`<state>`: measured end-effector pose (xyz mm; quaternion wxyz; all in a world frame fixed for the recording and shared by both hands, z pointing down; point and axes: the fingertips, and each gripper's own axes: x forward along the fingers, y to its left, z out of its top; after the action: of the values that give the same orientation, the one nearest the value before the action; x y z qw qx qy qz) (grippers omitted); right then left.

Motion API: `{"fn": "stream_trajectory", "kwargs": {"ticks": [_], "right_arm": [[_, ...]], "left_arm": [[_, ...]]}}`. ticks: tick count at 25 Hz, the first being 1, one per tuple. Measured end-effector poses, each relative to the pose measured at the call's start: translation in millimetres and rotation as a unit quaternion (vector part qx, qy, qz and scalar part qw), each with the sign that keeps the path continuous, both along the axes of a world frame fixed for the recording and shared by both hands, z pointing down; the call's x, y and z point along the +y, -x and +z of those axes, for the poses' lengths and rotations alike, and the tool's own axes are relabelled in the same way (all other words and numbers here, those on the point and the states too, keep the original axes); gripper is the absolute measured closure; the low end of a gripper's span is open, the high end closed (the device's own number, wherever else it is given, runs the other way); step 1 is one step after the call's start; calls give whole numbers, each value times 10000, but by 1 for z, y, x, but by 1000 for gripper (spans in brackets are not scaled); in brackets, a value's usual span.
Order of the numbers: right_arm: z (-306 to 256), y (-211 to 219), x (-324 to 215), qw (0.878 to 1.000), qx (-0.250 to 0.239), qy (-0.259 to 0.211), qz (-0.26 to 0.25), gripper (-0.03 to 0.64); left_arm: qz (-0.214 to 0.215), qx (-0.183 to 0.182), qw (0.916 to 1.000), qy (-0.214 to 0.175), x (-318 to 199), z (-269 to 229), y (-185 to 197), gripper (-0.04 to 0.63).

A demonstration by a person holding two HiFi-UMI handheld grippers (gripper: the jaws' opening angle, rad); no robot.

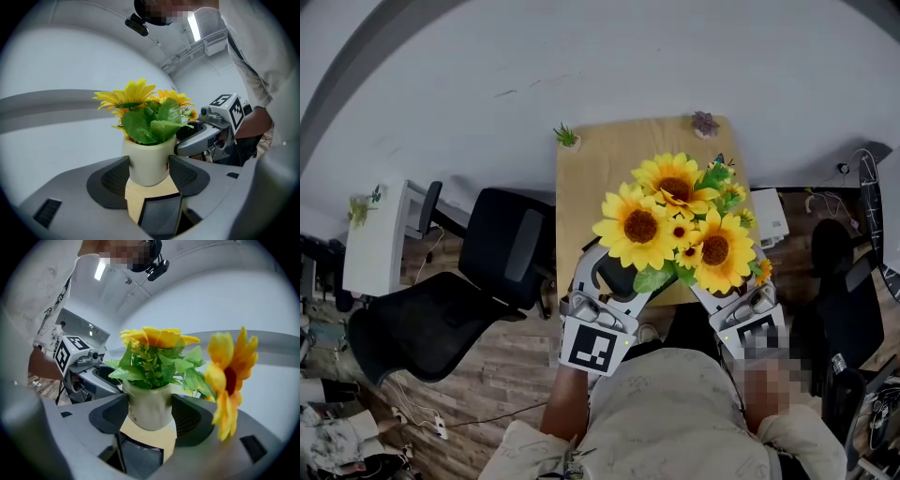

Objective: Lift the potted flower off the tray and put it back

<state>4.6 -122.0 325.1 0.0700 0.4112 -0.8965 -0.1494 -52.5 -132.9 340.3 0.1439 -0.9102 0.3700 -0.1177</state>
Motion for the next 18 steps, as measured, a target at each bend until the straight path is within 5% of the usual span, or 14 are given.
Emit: {"fn": "stream_trajectory", "kwargs": {"ticks": [18], "right_arm": [[65, -17, -17, 9959, 172, 884, 6, 311]], "left_arm": [[-158, -65, 9972, 729, -15, 58, -12, 333]]}}
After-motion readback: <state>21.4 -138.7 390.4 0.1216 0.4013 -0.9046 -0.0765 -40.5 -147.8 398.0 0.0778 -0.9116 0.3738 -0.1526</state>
